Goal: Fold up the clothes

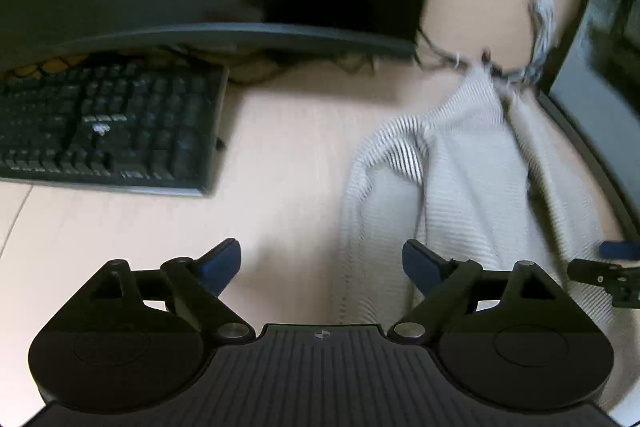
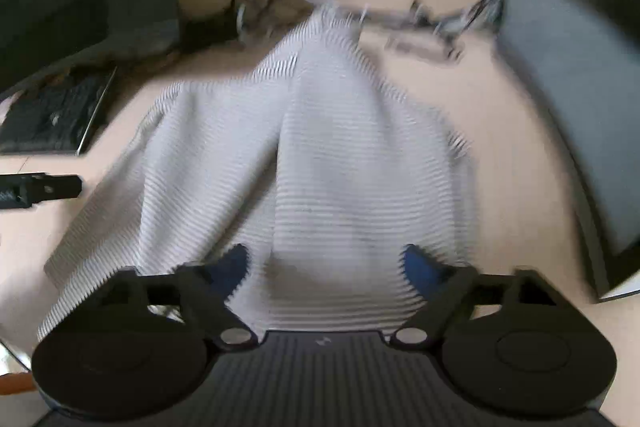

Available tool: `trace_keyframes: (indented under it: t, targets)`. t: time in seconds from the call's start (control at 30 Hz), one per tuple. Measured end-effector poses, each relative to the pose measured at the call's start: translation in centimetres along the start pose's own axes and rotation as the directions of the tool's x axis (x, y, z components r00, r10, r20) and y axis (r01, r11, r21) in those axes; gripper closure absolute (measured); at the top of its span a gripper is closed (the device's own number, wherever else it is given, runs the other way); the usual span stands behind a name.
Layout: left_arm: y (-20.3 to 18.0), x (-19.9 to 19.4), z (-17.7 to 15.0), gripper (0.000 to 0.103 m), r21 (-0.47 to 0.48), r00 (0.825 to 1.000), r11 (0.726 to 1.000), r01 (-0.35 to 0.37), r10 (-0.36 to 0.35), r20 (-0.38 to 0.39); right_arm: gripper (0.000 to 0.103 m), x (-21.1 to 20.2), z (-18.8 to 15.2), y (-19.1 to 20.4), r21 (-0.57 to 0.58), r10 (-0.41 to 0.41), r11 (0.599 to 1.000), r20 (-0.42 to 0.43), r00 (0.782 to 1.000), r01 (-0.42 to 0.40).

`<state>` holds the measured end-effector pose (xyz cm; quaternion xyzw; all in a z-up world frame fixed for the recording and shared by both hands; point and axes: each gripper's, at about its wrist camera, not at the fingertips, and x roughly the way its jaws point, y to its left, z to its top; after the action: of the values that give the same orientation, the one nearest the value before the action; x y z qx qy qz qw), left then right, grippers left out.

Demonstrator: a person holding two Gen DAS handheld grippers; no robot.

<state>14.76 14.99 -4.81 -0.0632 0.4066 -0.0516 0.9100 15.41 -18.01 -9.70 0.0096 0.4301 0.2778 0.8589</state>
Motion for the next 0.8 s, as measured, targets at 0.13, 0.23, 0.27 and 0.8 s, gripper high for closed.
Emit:
trace_keyframes:
  t: [0.13, 0.23, 0.27, 0.8]
  targets:
    - [0.2, -1.6, 1.0, 0.009, 0.048, 0.992, 0.991, 0.124, -0.125, 0.026, 0.050, -0.9, 0.5, 0.9, 0.036, 0.014, 0.999, 0.030, 0.999, -0.016]
    - [-1.7, -1.7, 0.4, 0.009, 0.132, 0.976, 0.967, 0.216, -0.219, 0.009, 0.050, 1.8, 0.8, 2.2, 0.061, -0.003, 0.998, 0.001, 1.000, 0.003]
    - [-2.3, -1.7, 0.2, 0.009, 0.159, 0.968, 0.956, 0.246, -0.250, 0.001, 0.054, 3.0, 0.9, 2.6, 0.063, -0.020, 0.998, -0.014, 1.000, 0.021]
    - [-8.7, 3.0, 3.9, 0.005, 0.241, 0.966, 0.938, 0.247, -0.257, 0.011, 0.098, -1.1, 12.8, 6.7, -0.092, 0.340, 0.939, 0.085, 0.937, -0.332]
